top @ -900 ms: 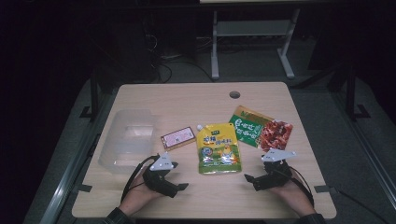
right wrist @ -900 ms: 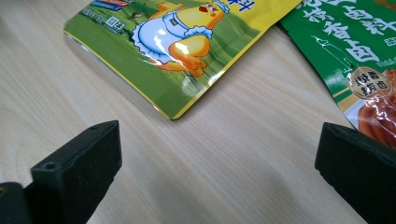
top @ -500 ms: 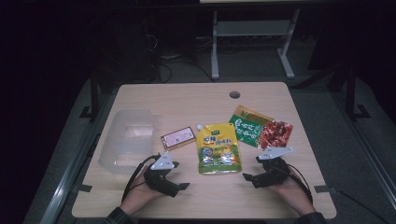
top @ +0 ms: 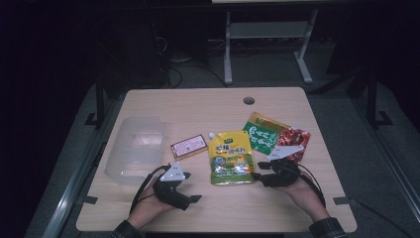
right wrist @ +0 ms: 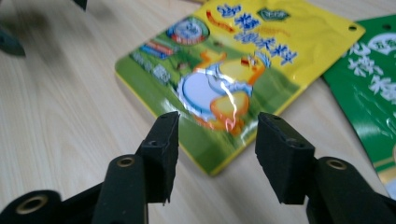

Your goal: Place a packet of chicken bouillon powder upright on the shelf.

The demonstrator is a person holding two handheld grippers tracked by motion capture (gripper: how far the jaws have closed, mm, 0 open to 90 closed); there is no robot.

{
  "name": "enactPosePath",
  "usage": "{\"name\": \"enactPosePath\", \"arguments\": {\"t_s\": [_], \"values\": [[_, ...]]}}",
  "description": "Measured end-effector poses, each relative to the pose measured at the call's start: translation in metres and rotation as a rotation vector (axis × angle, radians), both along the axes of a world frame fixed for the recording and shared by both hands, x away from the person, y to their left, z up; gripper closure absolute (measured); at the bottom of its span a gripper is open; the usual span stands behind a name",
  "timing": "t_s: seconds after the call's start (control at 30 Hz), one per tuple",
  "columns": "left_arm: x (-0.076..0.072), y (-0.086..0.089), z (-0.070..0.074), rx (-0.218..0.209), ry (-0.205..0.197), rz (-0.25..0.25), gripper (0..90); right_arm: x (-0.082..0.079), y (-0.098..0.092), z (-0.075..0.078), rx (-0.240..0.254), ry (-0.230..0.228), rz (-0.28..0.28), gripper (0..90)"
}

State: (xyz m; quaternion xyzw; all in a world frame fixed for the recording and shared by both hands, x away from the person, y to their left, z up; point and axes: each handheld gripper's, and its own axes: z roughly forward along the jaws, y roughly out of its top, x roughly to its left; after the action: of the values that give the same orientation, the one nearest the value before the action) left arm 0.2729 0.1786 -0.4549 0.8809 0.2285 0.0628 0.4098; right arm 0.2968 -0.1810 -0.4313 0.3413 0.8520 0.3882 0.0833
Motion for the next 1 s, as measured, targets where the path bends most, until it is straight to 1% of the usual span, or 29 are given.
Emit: {"name": "enactPosePath", "arguments": {"t_s": [0.03, 0.07, 0.1, 0.17, 0.2, 0.23, 0.27, 0.33, 0.37, 0.4, 0.47, 0.5, 0.57, 0.6, 0.63, 0.7, 0.73, 0.83, 0.87, 0.9, 0.93, 1.0], "values": [[0.000, 0.000, 0.000, -0.003, 0.000, 0.002, 13.6, 0.002, 0.002, 0.001, -0.001, -0.003, -0.001, 50.2], [0.000, 0.000, 0.000, -0.001, -0.002, 0.000, 13.6, 0.005, 0.004, 0.002, -0.012, -0.011, -0.005, 51.7], [-0.001, -0.001, 0.000, 0.003, -0.003, -0.001, 13.6, 0.006, 0.006, 0.004, -0.022, -0.008, -0.014, 54.6], [-0.001, -0.001, 0.000, 0.004, -0.005, -0.004, 13.8, 0.011, 0.009, 0.006, -0.006, -0.011, -0.013, 61.2], [-0.001, -0.001, 0.000, 0.007, -0.009, -0.006, 13.8, 0.012, 0.010, 0.007, -0.003, -0.005, -0.018, 64.1], [-0.001, -0.001, 0.000, 0.008, -0.012, -0.009, 13.8, 0.016, 0.012, 0.009, -0.018, -0.007, -0.019, 67.6], [-0.001, -0.001, 0.000, 0.006, -0.012, -0.010, 13.9, 0.018, 0.014, 0.010, -0.025, -0.008, -0.015, 69.1], [-0.002, -0.001, 0.000, -0.001, -0.007, -0.006, 13.9, 0.024, 0.018, 0.011, -0.017, -0.006, -0.005, 71.1], [-0.002, 0.000, 0.001, 0.002, -0.011, -0.010, 13.9, 0.026, 0.019, 0.010, -0.007, -0.009, 0.000, 73.2], [-0.003, 0.000, 0.001, 0.003, -0.008, -0.011, 14.0, 0.029, 0.022, 0.010, 0.004, -0.001, 0.004, 73.5], [-0.003, 0.000, 0.001, 0.004, -0.010, -0.011, 14.1, 0.033, 0.026, 0.009, -0.004, 0.013, 0.013, 75.3], [-0.003, 0.000, 0.001, 0.002, -0.011, -0.012, 14.1, 0.036, 0.030, 0.008, -0.011, 0.014, 0.022, 77.6], [-0.003, -0.001, 0.001, 0.003, -0.008, -0.012, 14.1, 0.040, 0.036, 0.007, -0.008, 0.011, 0.044, 79.8], [-0.003, -0.001, 0.001, 0.003, -0.008, -0.014, 14.1, 0.041, 0.039, 0.007, -0.009, 0.017, 0.047, 80.2], [-0.003, -0.001, 0.001, 0.005, -0.009, -0.017, 14.1, 0.044, 0.043, 0.007, -0.015, 0.014, 0.054, 80.9], [-0.004, -0.001, 0.001, 0.009, -0.007, -0.020, 14.1, 0.050, 0.047, 0.006, -0.009, 0.009, 0.058, 82.9], [-0.004, -0.001, 0.001, 0.012, -0.007, -0.023, 14.1, 0.053, 0.050, 0.005, 0.000, 0.028, 0.055, 83.1], [-0.004, -0.001, 0.001, 0.008, -0.007, -0.027, 14.1, 0.061, 0.057, 0.001, -0.010, 0.038, 0.063, 85.9], [-0.004, -0.001, 0.002, 0.019, -0.009, -0.033, 14.1, 0.063, 0.059, 0.000, -0.012, 0.035, 0.070, 86.9], [-0.004, -0.001, 0.002, 0.019, -0.009, -0.034, 14.1, 0.066, 0.062, -0.002, -0.020, 0.038, 0.072, 88.7], [-0.005, -0.001, 0.001, 0.008, -0.006, -0.030, 14.1, 0.068, 0.063, -0.003, -0.024, 0.033, 0.077, 88.8], [-0.005, -0.001, 0.001, 0.009, -0.008, -0.033, 14.1, 0.072, 0.067, -0.007, -0.030, 0.032, 0.080, 89.4]]}}
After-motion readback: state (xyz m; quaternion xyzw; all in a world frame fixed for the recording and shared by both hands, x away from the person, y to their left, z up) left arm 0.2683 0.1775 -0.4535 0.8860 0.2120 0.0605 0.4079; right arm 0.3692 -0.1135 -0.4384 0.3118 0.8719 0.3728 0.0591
